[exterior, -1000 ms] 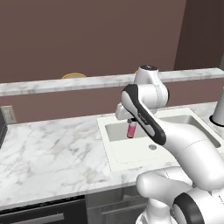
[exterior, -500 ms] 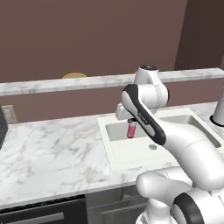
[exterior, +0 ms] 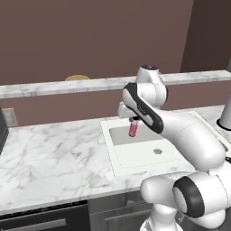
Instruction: Place the large bottle from the dining counter next to the other large bottle outside the sink, and place the small bottle from the dining counter next to the other small bottle inside the sink.
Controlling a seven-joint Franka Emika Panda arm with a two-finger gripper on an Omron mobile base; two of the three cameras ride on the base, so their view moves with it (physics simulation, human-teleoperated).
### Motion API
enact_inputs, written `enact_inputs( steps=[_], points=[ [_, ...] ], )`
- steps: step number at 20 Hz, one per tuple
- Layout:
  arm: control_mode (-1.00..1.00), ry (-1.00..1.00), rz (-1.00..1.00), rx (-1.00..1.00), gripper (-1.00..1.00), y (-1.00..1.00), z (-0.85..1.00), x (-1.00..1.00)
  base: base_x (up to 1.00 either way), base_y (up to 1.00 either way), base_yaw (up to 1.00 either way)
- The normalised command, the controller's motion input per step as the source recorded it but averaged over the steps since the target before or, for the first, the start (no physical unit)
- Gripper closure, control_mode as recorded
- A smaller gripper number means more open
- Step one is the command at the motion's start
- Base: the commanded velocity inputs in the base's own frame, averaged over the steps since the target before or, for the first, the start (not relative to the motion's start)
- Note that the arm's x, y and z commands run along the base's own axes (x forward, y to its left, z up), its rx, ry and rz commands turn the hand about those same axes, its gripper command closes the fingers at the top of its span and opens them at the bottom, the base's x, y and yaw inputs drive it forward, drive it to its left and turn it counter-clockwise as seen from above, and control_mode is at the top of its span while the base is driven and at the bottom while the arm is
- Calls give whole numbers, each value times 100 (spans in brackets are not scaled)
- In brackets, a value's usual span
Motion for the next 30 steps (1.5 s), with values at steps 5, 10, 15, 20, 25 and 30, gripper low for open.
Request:
enact_inputs(
  steps=[5, 10, 15, 20, 25, 30],
  points=[
    [-100, -4, 13, 0, 100, -61, -9, 4, 0, 0, 0],
    [-100, -10, 2, -1, 100, -34, -19, 2, 0, 0, 0],
    [-100, -15, 1, 0, 100, -1, -35, 14, 0, 0, 0],
    [-100, -9, 0, -7, 100, 4, -50, 36, 0, 0, 0],
    [-100, 0, 0, -6, 100, 4, -35, 51, 0, 0, 0],
    [-100, 2, 0, 0, 100, 3, -6, 47, 0, 0, 0]
  ],
)
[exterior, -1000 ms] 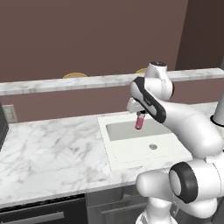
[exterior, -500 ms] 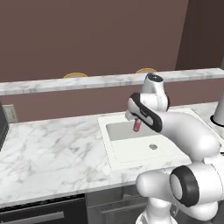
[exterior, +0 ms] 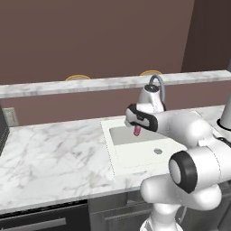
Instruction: Place the large bottle from the dining counter next to the other large bottle outside the sink, and place the small bottle from the dining counter next to the other small bottle inside the sink.
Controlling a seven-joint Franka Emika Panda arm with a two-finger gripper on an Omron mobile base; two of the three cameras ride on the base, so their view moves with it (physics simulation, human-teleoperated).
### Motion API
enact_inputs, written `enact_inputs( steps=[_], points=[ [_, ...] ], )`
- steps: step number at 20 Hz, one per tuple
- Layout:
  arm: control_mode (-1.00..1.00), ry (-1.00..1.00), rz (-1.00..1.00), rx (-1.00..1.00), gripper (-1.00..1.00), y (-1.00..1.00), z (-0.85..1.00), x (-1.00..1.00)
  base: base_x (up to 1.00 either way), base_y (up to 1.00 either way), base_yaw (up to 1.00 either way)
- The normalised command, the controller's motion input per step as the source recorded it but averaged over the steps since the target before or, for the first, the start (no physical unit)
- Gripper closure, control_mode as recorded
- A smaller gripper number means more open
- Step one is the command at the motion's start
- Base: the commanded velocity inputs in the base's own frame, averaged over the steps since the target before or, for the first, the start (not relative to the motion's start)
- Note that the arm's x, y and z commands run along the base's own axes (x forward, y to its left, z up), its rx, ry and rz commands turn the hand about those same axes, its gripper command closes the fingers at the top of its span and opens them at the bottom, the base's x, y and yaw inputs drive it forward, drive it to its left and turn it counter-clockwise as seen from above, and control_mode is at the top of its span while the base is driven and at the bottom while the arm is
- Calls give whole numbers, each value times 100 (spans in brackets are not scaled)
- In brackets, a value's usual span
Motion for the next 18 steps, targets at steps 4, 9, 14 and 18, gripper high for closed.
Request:
enact_inputs(
  steps=[4, 9, 14, 18],
  points=[
    [-100, 11, 1, 0, 100, 9, -13, 15, 0, 0, 0],
    [-100, 11, 1, 0, 100, 8, -32, 1, 0, 0, 0],
    [-100, 2, 2, 0, 100, 0, -35, 0, 0, 0, 0],
    [-100, -4, 1, 0, 100, 0, -49, 0, 0, 0, 0]
  ],
)
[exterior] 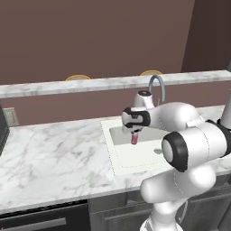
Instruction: Place the large bottle from the dining counter next to the other large bottle outside the sink, and place the small bottle from the dining counter next to the other small bottle inside the sink.
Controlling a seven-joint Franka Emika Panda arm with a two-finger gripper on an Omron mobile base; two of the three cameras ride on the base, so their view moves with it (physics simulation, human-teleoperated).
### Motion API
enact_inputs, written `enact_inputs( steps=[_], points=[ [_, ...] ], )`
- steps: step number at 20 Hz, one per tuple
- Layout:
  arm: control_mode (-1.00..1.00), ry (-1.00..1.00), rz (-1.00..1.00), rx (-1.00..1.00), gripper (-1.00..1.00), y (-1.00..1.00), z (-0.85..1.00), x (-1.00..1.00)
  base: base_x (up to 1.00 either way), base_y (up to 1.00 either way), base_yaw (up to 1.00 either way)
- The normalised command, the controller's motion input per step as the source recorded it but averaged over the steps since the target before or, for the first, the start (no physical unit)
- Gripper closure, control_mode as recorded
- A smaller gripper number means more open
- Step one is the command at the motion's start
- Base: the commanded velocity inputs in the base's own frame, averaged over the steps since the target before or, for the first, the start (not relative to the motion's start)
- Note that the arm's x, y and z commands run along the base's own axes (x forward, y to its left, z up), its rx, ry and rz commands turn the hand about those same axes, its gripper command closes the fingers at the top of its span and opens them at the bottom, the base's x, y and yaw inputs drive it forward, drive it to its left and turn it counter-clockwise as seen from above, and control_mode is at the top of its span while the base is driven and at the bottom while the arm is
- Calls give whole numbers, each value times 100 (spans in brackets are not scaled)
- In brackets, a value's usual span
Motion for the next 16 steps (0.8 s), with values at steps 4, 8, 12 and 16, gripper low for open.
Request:
enact_inputs(
  steps=[4, 8, 12, 16],
  points=[
    [-100, -8, 0, 0, 100, 0, -48, 0, 0, 0, 0],
    [-100, -8, 0, 0, 100, 0, -49, 0, 0, 0, 0],
    [-100, 0, 0, 0, 100, 0, -27, 0, 0, 0, 0],
    [-100, 0, 0, 0, 100, 0, -31, 0, 0, 0, 0]
  ],
)
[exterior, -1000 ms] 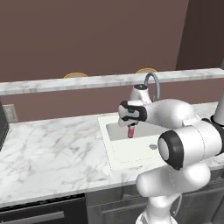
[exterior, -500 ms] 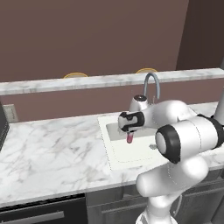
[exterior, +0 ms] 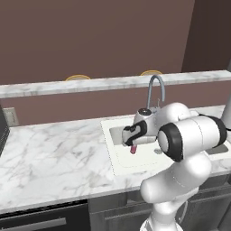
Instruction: Place the large bottle from the dining counter next to the other large bottle outside the sink, and place the small bottle from the dining counter next to the other small bottle inside the sink.
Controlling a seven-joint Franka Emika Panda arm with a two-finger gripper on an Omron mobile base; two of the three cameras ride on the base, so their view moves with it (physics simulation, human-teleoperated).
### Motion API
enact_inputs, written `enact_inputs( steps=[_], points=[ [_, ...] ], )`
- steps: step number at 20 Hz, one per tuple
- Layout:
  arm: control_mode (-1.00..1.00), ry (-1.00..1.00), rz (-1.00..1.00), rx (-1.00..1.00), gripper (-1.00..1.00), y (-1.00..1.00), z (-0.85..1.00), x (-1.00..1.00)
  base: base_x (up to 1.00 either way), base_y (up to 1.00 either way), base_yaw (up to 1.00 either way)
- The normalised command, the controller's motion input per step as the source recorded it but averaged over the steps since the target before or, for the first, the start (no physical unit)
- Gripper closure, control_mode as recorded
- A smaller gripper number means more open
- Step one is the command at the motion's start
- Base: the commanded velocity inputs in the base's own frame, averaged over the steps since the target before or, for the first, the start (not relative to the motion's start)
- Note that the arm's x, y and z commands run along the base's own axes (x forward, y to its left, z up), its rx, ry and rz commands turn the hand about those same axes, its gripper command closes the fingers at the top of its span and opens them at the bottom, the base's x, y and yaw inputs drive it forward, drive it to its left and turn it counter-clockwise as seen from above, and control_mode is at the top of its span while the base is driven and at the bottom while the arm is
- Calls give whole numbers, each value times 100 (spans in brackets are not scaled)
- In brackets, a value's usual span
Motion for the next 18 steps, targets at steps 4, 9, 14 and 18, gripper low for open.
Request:
enact_inputs(
  steps=[4, 9, 14, 18],
  points=[
    [-100, 2, 0, 0, 100, 0, -28, 0, 0, 0, 0],
    [-100, 5, 0, 0, 100, 0, -30, 0, 0, 0, 0],
    [-100, 3, 0, 0, 100, 0, -35, 0, 0, 0, 0],
    [-100, 0, 0, 0, 100, 0, -34, 0, 0, 0, 0]
  ],
)
